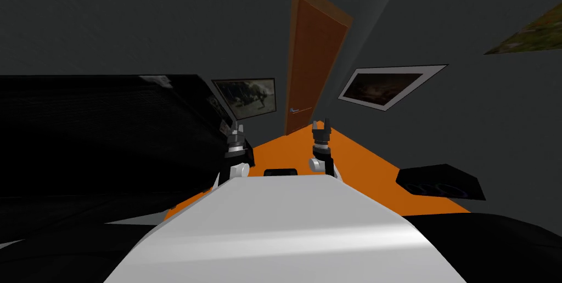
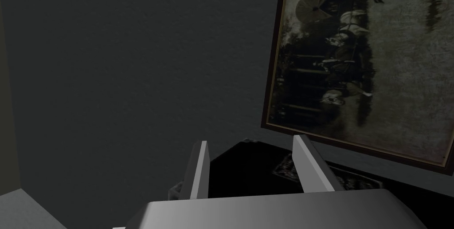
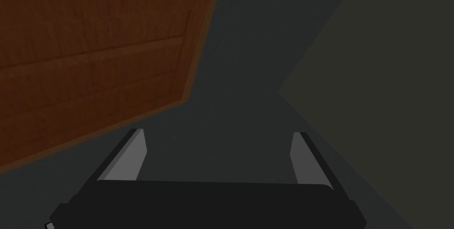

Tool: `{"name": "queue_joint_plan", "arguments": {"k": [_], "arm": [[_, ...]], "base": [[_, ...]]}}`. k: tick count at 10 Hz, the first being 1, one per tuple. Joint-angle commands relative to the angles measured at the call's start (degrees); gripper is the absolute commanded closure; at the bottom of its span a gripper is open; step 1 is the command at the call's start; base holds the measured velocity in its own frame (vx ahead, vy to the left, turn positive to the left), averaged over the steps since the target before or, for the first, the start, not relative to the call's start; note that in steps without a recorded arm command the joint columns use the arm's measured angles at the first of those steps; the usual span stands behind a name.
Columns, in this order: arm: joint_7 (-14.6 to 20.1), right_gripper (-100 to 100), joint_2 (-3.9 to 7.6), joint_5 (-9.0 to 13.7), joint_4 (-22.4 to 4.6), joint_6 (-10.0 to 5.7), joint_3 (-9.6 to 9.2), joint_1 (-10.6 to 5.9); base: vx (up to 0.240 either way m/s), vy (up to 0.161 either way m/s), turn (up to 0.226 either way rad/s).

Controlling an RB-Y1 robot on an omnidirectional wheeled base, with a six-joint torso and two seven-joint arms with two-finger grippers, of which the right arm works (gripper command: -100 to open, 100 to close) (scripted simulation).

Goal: Pull the door open

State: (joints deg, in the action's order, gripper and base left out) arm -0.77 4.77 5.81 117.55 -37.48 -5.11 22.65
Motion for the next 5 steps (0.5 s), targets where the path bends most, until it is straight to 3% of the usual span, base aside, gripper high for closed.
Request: {"name": "queue_joint_plan", "arguments": {"k": [1, 5], "arm": [[0.2, -100, 0.22, 0.1, -1.7, -0.01, -0.27, -0.78], [0.8, -100, 0.79, 0.2, -7.0, -0.71, -1.08, -2.81]], "base": [[0.103, -0.047, 0.03], [0.094, -0.046, 0.033]]}}
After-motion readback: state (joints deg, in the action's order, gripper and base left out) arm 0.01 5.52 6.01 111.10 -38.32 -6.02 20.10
